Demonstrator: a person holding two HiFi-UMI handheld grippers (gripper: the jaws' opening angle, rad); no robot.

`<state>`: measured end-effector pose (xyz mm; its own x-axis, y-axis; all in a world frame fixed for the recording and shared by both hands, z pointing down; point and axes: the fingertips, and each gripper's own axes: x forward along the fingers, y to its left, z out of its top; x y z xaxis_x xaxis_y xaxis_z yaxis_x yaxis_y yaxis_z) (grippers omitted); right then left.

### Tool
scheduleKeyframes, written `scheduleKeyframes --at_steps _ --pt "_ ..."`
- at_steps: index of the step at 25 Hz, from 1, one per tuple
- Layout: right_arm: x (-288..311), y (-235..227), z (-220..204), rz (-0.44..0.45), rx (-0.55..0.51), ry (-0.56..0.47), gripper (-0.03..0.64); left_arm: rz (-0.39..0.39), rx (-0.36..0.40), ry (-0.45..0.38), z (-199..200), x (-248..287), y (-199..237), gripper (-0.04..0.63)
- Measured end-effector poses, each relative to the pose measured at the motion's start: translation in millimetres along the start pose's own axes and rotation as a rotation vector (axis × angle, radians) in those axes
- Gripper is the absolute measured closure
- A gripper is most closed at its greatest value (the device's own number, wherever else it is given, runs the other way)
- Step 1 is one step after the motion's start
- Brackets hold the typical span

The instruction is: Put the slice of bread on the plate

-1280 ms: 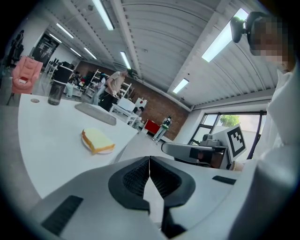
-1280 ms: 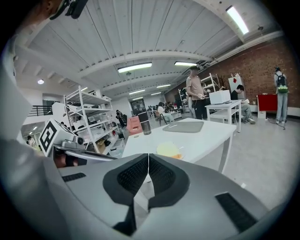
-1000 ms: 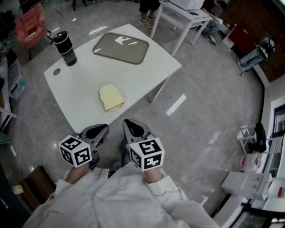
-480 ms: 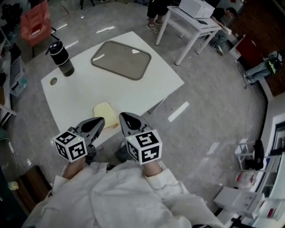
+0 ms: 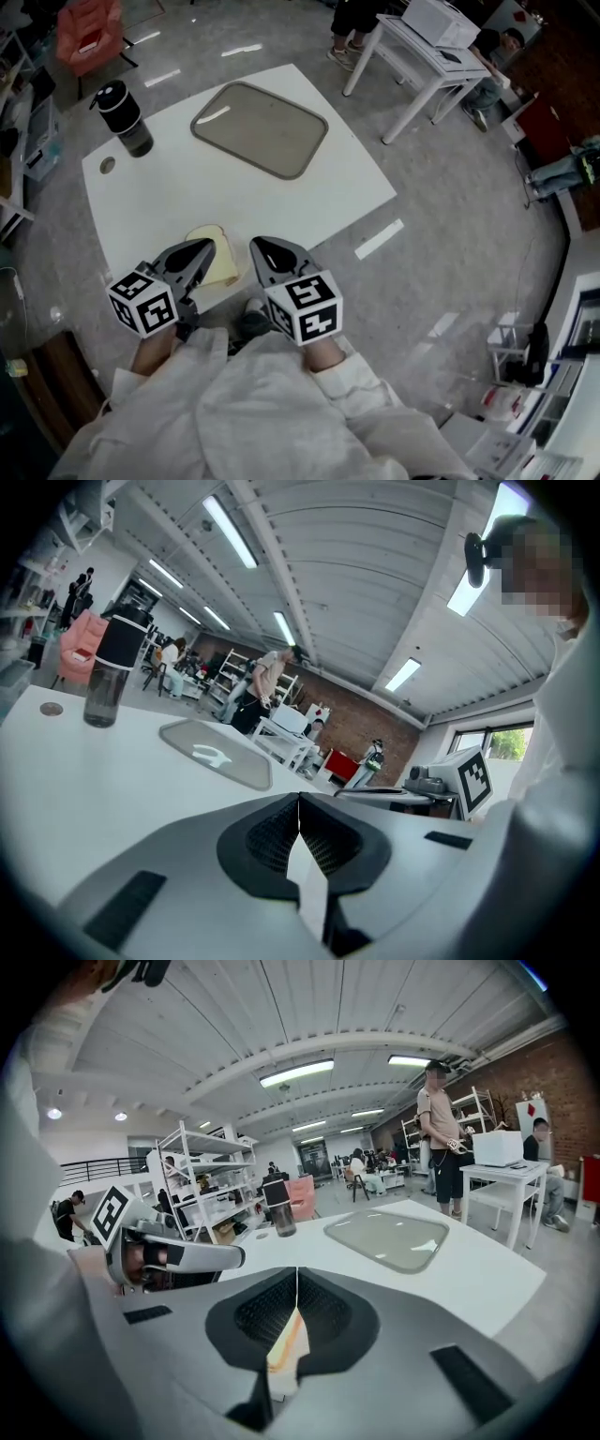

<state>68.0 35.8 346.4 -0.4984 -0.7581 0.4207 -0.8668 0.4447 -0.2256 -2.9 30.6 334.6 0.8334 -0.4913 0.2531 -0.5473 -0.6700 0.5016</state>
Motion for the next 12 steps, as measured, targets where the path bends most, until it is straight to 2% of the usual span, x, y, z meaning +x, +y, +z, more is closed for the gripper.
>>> scheduleKeyframes --at_steps 6,12 --pt "7.6 -7.9 -9.7 0.017 0.022 0.033 0.601 0.078 -0.056 0.006 -7.2 -6.5 30.9 0.586" --pt "13.6 -7.8 -17.2 0.030 0.032 0.063 0.601 0.124 -0.069 0.025 -15.0 -11.7 44.0 0.586"
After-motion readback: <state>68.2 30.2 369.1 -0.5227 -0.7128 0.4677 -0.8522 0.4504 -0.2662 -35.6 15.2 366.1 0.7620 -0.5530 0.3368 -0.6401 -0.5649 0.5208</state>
